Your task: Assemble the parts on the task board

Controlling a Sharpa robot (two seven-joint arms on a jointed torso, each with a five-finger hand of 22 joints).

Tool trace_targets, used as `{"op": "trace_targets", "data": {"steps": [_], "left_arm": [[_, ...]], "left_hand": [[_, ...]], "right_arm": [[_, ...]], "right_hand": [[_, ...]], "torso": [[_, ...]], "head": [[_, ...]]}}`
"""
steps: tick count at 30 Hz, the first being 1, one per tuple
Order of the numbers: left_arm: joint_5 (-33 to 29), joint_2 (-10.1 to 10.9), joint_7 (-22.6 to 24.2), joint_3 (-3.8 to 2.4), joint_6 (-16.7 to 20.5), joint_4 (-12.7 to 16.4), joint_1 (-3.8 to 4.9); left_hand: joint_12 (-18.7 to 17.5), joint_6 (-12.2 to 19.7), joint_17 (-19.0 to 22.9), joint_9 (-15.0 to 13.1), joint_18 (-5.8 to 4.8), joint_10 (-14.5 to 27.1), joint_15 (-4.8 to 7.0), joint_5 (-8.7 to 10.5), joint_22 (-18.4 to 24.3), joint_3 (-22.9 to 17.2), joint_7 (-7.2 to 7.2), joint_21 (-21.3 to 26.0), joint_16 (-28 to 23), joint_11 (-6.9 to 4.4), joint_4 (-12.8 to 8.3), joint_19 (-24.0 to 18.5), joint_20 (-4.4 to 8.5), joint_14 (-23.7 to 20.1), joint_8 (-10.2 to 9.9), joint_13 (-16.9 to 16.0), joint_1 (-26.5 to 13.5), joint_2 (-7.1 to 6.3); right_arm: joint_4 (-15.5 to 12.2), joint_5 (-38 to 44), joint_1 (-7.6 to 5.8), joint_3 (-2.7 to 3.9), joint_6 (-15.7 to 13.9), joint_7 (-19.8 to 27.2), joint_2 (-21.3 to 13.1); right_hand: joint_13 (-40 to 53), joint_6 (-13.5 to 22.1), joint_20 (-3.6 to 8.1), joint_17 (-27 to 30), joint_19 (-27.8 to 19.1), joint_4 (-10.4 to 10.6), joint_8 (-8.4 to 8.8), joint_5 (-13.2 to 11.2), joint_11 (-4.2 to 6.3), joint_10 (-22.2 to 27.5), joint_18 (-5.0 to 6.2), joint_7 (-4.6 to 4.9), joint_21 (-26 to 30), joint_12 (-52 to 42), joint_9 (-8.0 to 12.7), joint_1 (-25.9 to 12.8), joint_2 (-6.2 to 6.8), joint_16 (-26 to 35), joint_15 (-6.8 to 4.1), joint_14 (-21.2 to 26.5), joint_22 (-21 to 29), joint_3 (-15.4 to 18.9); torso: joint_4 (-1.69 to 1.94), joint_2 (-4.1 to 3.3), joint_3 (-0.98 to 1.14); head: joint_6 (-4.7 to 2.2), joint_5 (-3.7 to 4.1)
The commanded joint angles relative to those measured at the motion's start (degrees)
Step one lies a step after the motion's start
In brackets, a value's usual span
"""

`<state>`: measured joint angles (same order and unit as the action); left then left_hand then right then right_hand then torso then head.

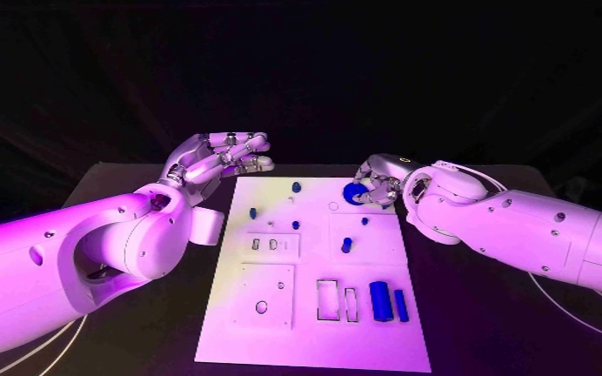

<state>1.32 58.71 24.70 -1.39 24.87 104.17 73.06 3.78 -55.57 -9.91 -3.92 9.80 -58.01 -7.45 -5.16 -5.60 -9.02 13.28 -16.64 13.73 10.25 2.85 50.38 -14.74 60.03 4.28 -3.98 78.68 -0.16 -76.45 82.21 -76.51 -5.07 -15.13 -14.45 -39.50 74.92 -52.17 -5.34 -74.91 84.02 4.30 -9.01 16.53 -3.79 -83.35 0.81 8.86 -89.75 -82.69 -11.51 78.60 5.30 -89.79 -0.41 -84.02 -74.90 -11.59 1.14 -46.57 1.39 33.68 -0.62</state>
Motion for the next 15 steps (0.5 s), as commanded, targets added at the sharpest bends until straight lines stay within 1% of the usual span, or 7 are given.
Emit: {"op": "trace_targets", "data": {"steps": [1, 4, 7, 12, 15], "left_arm": [[0.0, -0.1, 0.4, -0.02, -1.2, 0.0, 0.04], [0.0, -0.1, 0.3, -0.02, -1.2, 0.0, 0.04], [0.0, -0.1, 0.3, -0.02, -1.2, 0.0, 0.04], [0.0, -0.1, 0.3, -0.02, -1.2, -0.1, 0.04], [0.0, -0.1, 0.3, -0.02, -1.2, -0.2, 0.04]], "left_hand": [[0.0, -0.1, 0.0, 0.0, 0.70, 0.3, -0.10, -0.03, 0.1, -0.4, 0.12, 0.4, -0.3, 0.15, 0.0, -0.4, -0.06, -0.4, -0.3, 0.0, -0.1, 0.72], [0.0, -0.1, 0.0, 0.0, 0.70, 0.3, -0.10, -0.03, 0.1, -0.4, 0.12, 0.4, -0.3, 0.15, 0.0, -0.4, -0.06, -0.4, -0.3, 0.0, -0.1, 0.72], [0.0, -0.1, 0.0, 0.0, 0.70, 0.3, -0.10, -0.03, 0.1, -0.4, 0.12, 0.4, -0.3, 0.15, 0.0, -0.4, -0.06, -0.4, -0.3, 0.0, -0.1, 0.72], [0.0, -0.1, 0.0, 0.0, 0.70, 0.3, -0.10, -0.03, 0.1, -0.4, 0.12, 0.4, -0.3, 0.15, 0.0, -0.4, -0.06, -0.4, -0.3, 0.0, -0.1, 0.72], [0.0, -0.1, 0.0, 0.0, 0.71, 0.3, -0.10, -0.04, 0.1, -0.5, 0.12, 0.4, -0.3, 0.14, 0.0, -0.4, -0.07, -0.4, -0.3, 0.0, 0.0, 0.77]], "right_arm": [[-0.1, 1.6, 0.24, -0.16, -0.2, -0.3, -0.1], [-0.2, 2.2, 0.26, -0.16, -1.4, 0.1, 0.0], [-0.6, 2.4, 0.28, -0.16, -3.2, 0.8, 0.0], [-2.0, 2.8, 0.29, -0.14, -5.9, 1.6, 0.0], [-3.3, 3.4, 0.21, -0.10, -7.0, 1.7, 0.0]], "right_hand": [[8.4, -1.3, -0.24, -15.1, 6.0, -0.5, -0.83, -1.1, 0.00, -0.5, -0.81, -0.16, -0.2, -0.4, -0.3, 1.2, -0.49, -0.2, -0.02, -6.0, -15.1, -1.2], [8.5, -2.2, -0.14, -15.1, 6.0, -0.8, -1.27, -1.5, 0.14, -0.7, -0.81, -0.32, -0.2, -0.6, -0.4, 1.5, -1.05, -0.2, -0.15, -6.0, -15.1, -2.1], [8.8, -2.9, -0.07, -15.1, 6.0, -0.8, -1.60, -1.6, 0.22, -0.9, -0.81, -0.41, -0.2, -0.8, -0.5, 1.2, -1.25, -0.2, -0.21, -6.0, -15.1, -2.6], [9.1, -3.8, 0.12, -15.1, 6.0, -1.1, -1.84, 0.3, 0.47, -1.3, -0.81, -0.68, -0.2, -1.2, -0.5, 0.9, -0.98, -0.2, -0.41, -6.0, -15.1, -3.5], [9.1, -3.8, 0.16, -15.1, 6.0, -1.1, -1.77, 0.7, 0.50, -1.3, -0.81, -0.69, -0.2, -1.2, -0.5, 0.7, -0.80, -0.2, -0.45, -6.0, -15.1, -3.7]], "torso": [[0.02, 0.00, -0.02], [0.03, -0.01, -0.01], [0.03, -0.03, 0.00], [0.02, 0.02, -0.01], [0.03, 0.04, -0.04]], "head": [[-0.01, 0.06], [-0.07, 0.09], [-0.11, 0.07], [-0.19, 0.06], [-0.30, 0.09]]}}
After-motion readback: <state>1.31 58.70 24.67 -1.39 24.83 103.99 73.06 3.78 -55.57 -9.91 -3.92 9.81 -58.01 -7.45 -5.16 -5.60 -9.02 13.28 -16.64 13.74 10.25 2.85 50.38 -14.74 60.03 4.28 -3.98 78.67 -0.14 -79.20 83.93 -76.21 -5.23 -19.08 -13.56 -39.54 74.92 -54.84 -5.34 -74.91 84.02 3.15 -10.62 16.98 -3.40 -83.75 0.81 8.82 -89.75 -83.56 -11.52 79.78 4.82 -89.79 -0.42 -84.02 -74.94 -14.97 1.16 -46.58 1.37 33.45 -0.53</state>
